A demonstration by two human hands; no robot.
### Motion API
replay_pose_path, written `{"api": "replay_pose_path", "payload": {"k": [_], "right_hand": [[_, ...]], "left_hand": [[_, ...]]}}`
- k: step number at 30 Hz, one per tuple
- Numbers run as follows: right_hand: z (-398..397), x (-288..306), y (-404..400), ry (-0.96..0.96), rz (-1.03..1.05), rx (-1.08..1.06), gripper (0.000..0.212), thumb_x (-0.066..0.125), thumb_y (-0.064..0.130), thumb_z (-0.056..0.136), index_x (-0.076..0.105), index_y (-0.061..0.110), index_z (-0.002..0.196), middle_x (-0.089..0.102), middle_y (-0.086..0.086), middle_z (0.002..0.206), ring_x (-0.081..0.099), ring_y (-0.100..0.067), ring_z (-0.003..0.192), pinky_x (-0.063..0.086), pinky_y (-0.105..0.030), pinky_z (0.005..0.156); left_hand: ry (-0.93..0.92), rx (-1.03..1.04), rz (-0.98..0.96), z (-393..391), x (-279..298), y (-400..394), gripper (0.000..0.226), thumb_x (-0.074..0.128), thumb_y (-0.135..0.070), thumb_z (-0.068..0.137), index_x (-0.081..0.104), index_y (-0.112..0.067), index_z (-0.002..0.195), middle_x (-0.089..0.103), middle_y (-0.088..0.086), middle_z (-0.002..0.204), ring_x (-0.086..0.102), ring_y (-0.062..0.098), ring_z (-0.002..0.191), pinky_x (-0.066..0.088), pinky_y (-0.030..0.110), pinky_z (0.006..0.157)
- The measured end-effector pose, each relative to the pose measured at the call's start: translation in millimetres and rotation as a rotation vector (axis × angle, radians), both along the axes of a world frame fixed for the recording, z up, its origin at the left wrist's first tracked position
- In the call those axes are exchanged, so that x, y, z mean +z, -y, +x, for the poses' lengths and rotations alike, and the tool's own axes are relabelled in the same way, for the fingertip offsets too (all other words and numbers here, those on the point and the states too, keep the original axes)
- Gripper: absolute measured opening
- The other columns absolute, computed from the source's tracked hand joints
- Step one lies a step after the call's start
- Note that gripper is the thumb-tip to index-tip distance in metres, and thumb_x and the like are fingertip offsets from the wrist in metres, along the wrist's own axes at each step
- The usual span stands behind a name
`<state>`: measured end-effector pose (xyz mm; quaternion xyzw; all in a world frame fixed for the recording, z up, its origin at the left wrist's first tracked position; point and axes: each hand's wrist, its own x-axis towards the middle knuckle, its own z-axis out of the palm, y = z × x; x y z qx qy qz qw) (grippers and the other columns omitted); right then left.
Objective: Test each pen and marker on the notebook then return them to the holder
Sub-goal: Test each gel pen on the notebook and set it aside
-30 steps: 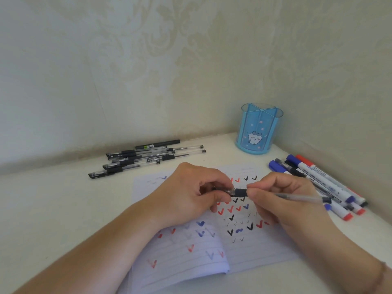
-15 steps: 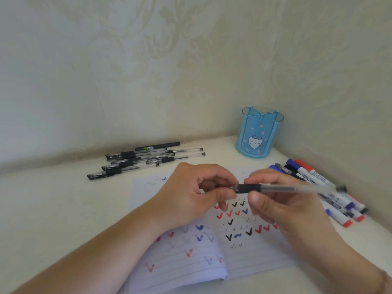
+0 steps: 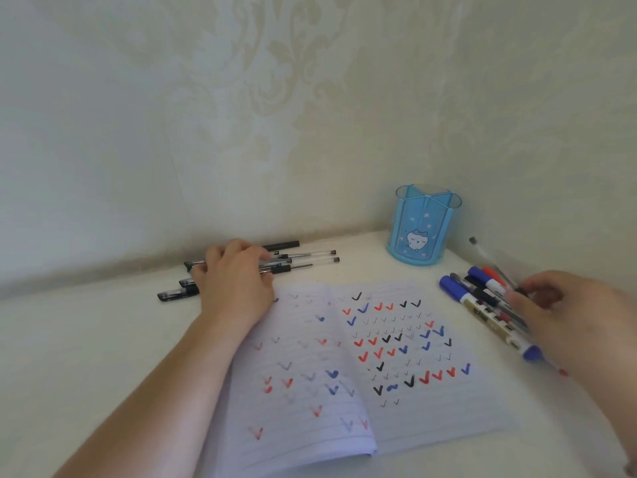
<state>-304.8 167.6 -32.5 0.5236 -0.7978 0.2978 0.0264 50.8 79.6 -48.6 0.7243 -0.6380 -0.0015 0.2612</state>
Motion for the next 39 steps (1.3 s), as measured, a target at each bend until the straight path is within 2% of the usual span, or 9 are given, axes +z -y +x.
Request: {"api": "replay_pose_path", "payload": {"k": [5, 10, 15, 22, 27, 30, 33, 36, 39], "right_hand": [[5, -6, 5, -0.094, 0.141, -0.019, 0.012, 0.064, 0.050, 0.076, 0.060, 0.044, 0.067, 0.064, 0.010, 0.060, 0.061, -0.021, 0.060, 0.053, -0.033, 0.057], [12, -3, 4, -0.040, 0.157, 0.025, 0.015, 0.068, 0.049, 0.078, 0.054, 0.044, 0.074, 0.064, 0.009, 0.081, 0.060, -0.024, 0.075, 0.052, -0.033, 0.067], [13, -6, 5, -0.033, 0.184, 0.046, 0.016, 0.064, 0.056, 0.076, 0.060, 0.044, 0.085, 0.064, 0.013, 0.075, 0.061, -0.020, 0.074, 0.054, -0.035, 0.065], [14, -7, 3, -0.004, 0.069, 0.079, 0.022, 0.044, 0.071, 0.066, 0.053, 0.052, 0.075, 0.060, 0.012, 0.075, 0.063, -0.021, 0.071, 0.054, -0.039, 0.064], [29, 4, -5, -0.029, -0.063, 0.113, 0.011, 0.051, 0.057, 0.075, 0.057, 0.048, 0.078, 0.058, 0.010, 0.080, 0.061, -0.026, 0.079, 0.052, -0.041, 0.067], [46, 10, -11, 0.061, -0.185, 0.228, 0.010, 0.061, 0.049, 0.079, 0.065, 0.040, 0.076, 0.061, 0.009, 0.073, 0.058, -0.018, 0.076, 0.050, -0.037, 0.065], [65, 7, -16, 0.272, -0.111, 0.502, 0.028, 0.063, 0.069, 0.071, 0.068, 0.045, 0.084, 0.064, 0.010, 0.073, 0.056, -0.012, 0.063, 0.047, -0.032, 0.064], [79, -2, -18, 0.408, -0.054, 0.762, 0.047, 0.062, 0.077, 0.064, 0.065, 0.044, 0.098, 0.064, 0.006, 0.069, 0.055, -0.009, 0.057, 0.043, -0.017, 0.057], [92, -2, -22, 0.558, -0.149, 0.916, 0.017, 0.073, 0.041, 0.077, 0.063, 0.028, 0.078, 0.060, 0.003, 0.055, 0.051, -0.004, 0.047, 0.039, -0.014, 0.050]], "left_hand": [[0.027, 0.047, 0.021, 0, -3, 3, 0.021, 0.063, -0.033, 0.090, 0.065, -0.037, 0.111, 0.052, -0.010, 0.129, 0.031, 0.024, 0.126, 0.024, 0.044, 0.100], [0.056, 0.059, -0.001, 1, -3, 3, 0.018, 0.065, -0.032, 0.088, 0.067, -0.038, 0.105, 0.054, -0.009, 0.121, 0.033, 0.025, 0.121, 0.023, 0.042, 0.095], [0.049, 0.039, -0.043, 0, -2, 2, 0.018, 0.066, -0.027, 0.088, 0.068, -0.040, 0.100, 0.059, -0.012, 0.112, 0.038, 0.022, 0.115, 0.014, 0.036, 0.078], [0.127, 0.006, 0.061, -2, -7, 7, 0.028, 0.050, -0.027, 0.096, 0.063, -0.037, 0.119, 0.057, -0.007, 0.124, 0.035, 0.024, 0.121, 0.025, 0.044, 0.093], [0.119, -0.005, -0.011, -2, -6, 7, 0.019, 0.054, -0.030, 0.095, 0.068, -0.035, 0.107, 0.061, -0.009, 0.118, 0.038, 0.025, 0.117, 0.021, 0.038, 0.085], [-0.070, -0.206, -0.180, -5, 0, 7, 0.017, 0.060, -0.025, 0.093, 0.073, -0.031, 0.103, 0.070, -0.011, 0.105, 0.053, 0.021, 0.109, 0.031, 0.032, 0.090], [-0.408, -0.622, -0.168, -24, 17, -15, 0.018, 0.068, -0.016, 0.090, 0.076, -0.030, 0.098, 0.072, -0.023, 0.090, 0.064, -0.002, 0.088, 0.043, 0.016, 0.079], [-0.331, -0.975, -0.048, -47, 19, -44, 0.015, 0.066, -0.023, 0.091, 0.074, -0.032, 0.101, 0.071, -0.019, 0.091, 0.065, 0.001, 0.089, 0.047, 0.018, 0.081], [-0.183, -1.135, -0.022, -60, 11, -58, 0.015, 0.059, -0.023, 0.094, 0.065, -0.030, 0.107, 0.065, -0.015, 0.091, 0.060, 0.000, 0.086, 0.048, 0.023, 0.080]]}}
